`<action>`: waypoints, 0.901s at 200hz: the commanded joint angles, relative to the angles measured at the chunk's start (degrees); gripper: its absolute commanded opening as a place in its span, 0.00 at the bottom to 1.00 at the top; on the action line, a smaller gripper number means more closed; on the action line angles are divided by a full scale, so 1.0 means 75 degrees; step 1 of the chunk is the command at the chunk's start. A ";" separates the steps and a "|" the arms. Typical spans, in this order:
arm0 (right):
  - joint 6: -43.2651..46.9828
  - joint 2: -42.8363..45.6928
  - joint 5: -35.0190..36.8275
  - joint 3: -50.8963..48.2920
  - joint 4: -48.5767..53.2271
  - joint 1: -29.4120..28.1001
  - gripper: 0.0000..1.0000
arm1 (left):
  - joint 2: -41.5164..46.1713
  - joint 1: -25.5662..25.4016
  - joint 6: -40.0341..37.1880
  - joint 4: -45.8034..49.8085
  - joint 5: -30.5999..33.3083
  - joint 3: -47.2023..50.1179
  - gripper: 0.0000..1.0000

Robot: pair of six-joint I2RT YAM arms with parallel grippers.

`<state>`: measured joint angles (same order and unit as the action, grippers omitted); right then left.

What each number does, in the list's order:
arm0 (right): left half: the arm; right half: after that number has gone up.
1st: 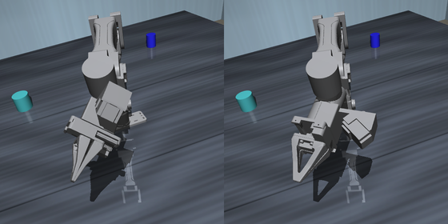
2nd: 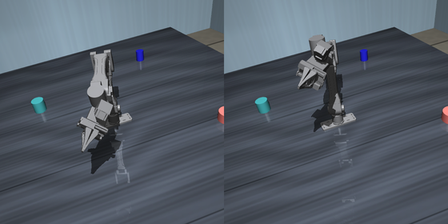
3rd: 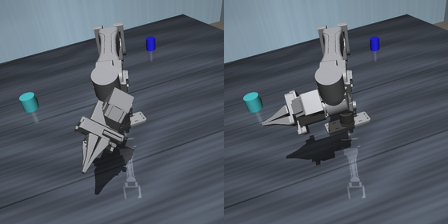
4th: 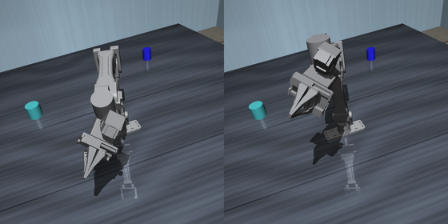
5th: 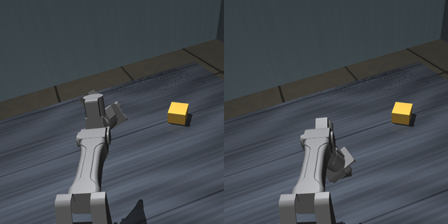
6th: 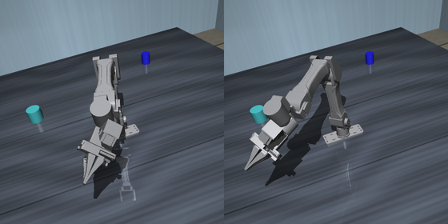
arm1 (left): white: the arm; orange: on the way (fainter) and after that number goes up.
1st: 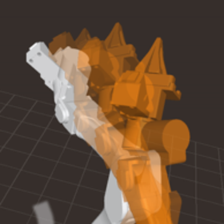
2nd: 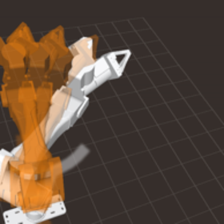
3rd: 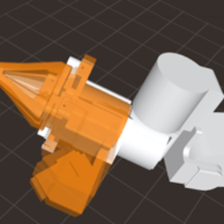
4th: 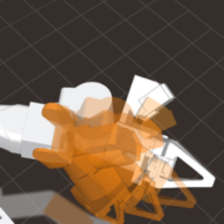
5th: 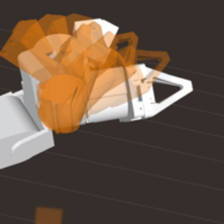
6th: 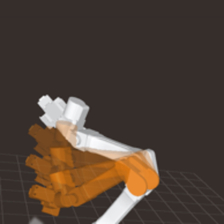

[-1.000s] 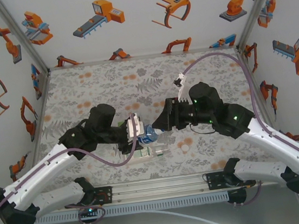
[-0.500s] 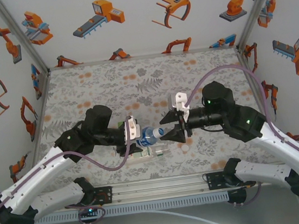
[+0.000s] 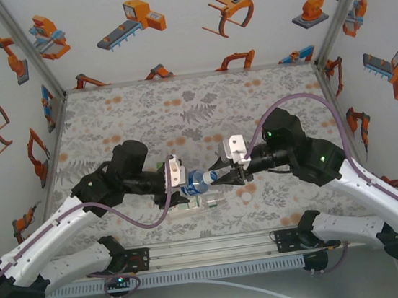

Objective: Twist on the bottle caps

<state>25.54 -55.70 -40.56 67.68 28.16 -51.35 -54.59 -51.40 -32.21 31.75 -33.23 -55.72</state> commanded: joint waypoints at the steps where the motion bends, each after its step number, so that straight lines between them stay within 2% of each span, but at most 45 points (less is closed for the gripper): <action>1: 0.0153 0.0006 -0.0107 0.0158 -0.0052 0.0015 0.27 | 0.0123 -0.0014 -0.0065 0.0096 -0.0247 -0.0133 0.00; 23: -0.0478 -0.0003 0.0196 0.0180 -0.0180 0.0015 0.14 | 0.0109 -0.0014 -0.0077 0.0088 -0.0190 -0.0128 0.00; 40: -0.1735 0.0039 0.0652 0.0056 -0.0549 0.0015 0.00 | 0.0062 -0.0015 -0.0083 0.0091 -0.0079 -0.0139 0.00; 63: -0.4208 0.0165 0.1897 -0.0143 -0.1030 0.0004 0.00 | -0.0049 -0.0014 -0.0070 -0.0027 0.0104 -0.0129 0.00; 84: -0.7049 0.0199 0.3616 -0.0130 -0.0940 0.0004 0.00 | -0.0122 -0.0014 -0.0076 -0.0171 0.0261 -0.0114 0.00; 105: -1.0141 0.0120 0.5328 0.0198 0.0376 0.0014 0.00 | -0.0189 -0.0016 -0.0064 -0.0348 0.0427 -0.0072 0.00; 127: -1.2367 0.0044 0.5840 0.0354 0.1363 0.0015 0.00 | -0.0239 -0.0014 -0.0071 -0.0593 0.0470 0.0012 0.00; 142: -1.3012 0.0090 0.5735 0.0213 0.1090 0.0015 0.00 | -0.0319 -0.0020 -0.0081 -0.0646 0.0438 0.0001 0.00; 180: -1.2890 -0.0093 0.5462 0.0321 0.0994 0.0015 0.00 | -0.0474 -0.0014 -0.0113 -0.0657 0.0341 -0.0069 0.00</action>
<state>-64.25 -55.35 -5.34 68.03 35.64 -51.96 -58.15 -51.05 -31.62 26.85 -27.44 -55.72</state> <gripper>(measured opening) 0.341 0.560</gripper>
